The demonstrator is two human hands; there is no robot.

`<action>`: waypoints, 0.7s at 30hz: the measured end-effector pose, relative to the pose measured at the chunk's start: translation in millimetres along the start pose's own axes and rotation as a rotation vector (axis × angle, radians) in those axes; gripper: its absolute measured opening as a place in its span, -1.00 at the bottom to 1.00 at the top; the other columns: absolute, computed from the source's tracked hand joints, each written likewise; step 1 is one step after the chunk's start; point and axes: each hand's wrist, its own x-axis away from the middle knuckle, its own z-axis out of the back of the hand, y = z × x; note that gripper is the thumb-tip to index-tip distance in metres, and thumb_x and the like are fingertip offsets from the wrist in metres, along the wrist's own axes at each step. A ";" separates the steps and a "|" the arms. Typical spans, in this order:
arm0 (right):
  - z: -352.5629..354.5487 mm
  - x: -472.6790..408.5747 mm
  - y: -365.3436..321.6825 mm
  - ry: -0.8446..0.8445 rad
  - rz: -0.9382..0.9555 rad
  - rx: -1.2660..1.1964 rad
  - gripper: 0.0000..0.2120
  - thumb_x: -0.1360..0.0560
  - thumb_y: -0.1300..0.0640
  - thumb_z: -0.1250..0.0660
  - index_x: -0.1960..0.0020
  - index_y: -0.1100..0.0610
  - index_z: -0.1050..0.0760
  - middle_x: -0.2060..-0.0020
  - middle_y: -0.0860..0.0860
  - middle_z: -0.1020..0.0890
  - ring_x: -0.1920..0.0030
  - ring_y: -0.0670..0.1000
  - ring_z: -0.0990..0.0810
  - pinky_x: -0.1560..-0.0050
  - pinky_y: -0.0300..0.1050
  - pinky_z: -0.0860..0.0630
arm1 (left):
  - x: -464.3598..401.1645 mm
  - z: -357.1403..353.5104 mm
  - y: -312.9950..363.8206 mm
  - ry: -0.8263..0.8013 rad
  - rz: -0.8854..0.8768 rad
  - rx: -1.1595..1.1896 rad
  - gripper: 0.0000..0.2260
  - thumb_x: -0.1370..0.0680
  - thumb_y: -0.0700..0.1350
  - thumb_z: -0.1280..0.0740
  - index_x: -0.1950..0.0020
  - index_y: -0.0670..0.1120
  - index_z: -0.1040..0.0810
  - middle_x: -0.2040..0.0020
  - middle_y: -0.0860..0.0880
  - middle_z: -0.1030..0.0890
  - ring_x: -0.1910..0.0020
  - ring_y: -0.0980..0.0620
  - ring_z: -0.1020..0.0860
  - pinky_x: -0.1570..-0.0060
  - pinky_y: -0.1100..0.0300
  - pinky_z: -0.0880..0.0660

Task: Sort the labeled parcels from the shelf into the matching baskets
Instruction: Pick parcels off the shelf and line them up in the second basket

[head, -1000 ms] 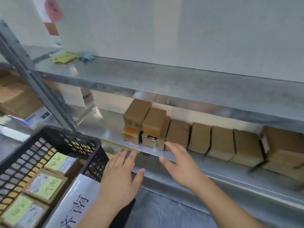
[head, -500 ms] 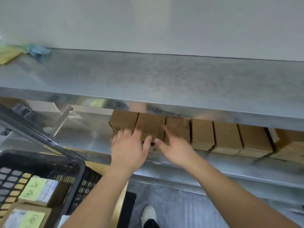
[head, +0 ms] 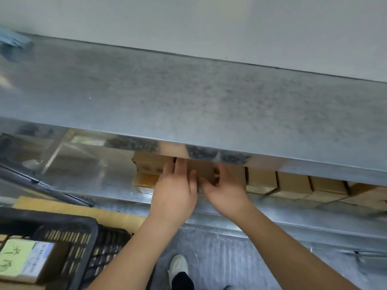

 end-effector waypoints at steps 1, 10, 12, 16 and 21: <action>4.0 5.7 6.0 0.001 0.031 -0.031 -0.72 -0.49 -0.11 -0.42 -0.14 -0.09 -0.45 -0.01 -0.12 -0.65 0.01 -0.10 -0.63 -0.06 -0.06 -0.58 | 3.1 2.2 4.3 -0.010 0.027 0.028 -0.73 -0.56 -0.08 -0.32 -0.18 -0.20 -0.44 0.05 -0.17 -0.48 0.21 -0.25 -0.52 0.31 0.10 -0.35; 49.0 40.8 63.5 -0.261 0.190 -0.097 -0.32 -0.27 -0.09 -0.36 -0.31 -0.49 -0.25 -0.22 -0.11 -0.57 -0.16 -0.08 -0.60 -0.24 0.07 -0.57 | 58.3 -0.7 64.8 -0.208 0.178 0.076 -0.52 -0.54 0.00 -0.26 -0.45 0.04 -0.28 -0.15 -0.07 -0.40 -0.08 -0.18 -0.49 -0.03 0.00 -0.48; 59.7 54.3 76.4 -0.243 0.199 -0.158 -0.65 -0.40 -0.13 -0.31 -0.18 -0.25 -0.39 0.08 -0.11 -0.62 0.11 -0.04 -0.61 -0.01 0.08 -0.61 | 76.6 -4.2 80.1 -0.106 0.178 0.067 -0.80 -0.60 0.08 -0.19 -0.20 0.07 -0.37 -0.02 -0.04 -0.47 0.04 -0.15 -0.51 0.12 0.01 -0.45; 72.9 86.1 95.1 -0.145 0.331 -0.071 -0.72 -0.65 -0.25 -0.09 0.07 -0.09 -0.36 0.28 0.00 -0.55 0.23 0.02 -0.61 0.20 0.05 -0.56 | 115.3 -17.0 111.0 0.026 0.136 -0.057 -0.85 -0.65 0.13 -0.09 0.03 0.09 -0.29 0.17 0.01 -0.48 0.21 -0.13 -0.53 0.32 0.04 -0.31; 75.0 112.6 115.3 -0.182 0.338 -0.046 -0.73 -0.63 -0.05 -0.26 -0.28 -0.17 -0.27 0.27 -0.12 -0.52 0.28 -0.12 -0.53 0.29 -0.20 -0.38 | 160.4 -18.9 133.7 0.051 0.252 -0.016 -0.60 -0.58 -0.05 -0.21 -0.40 0.05 -0.23 0.10 -0.04 -0.53 0.17 -0.11 -0.51 0.28 0.05 -0.32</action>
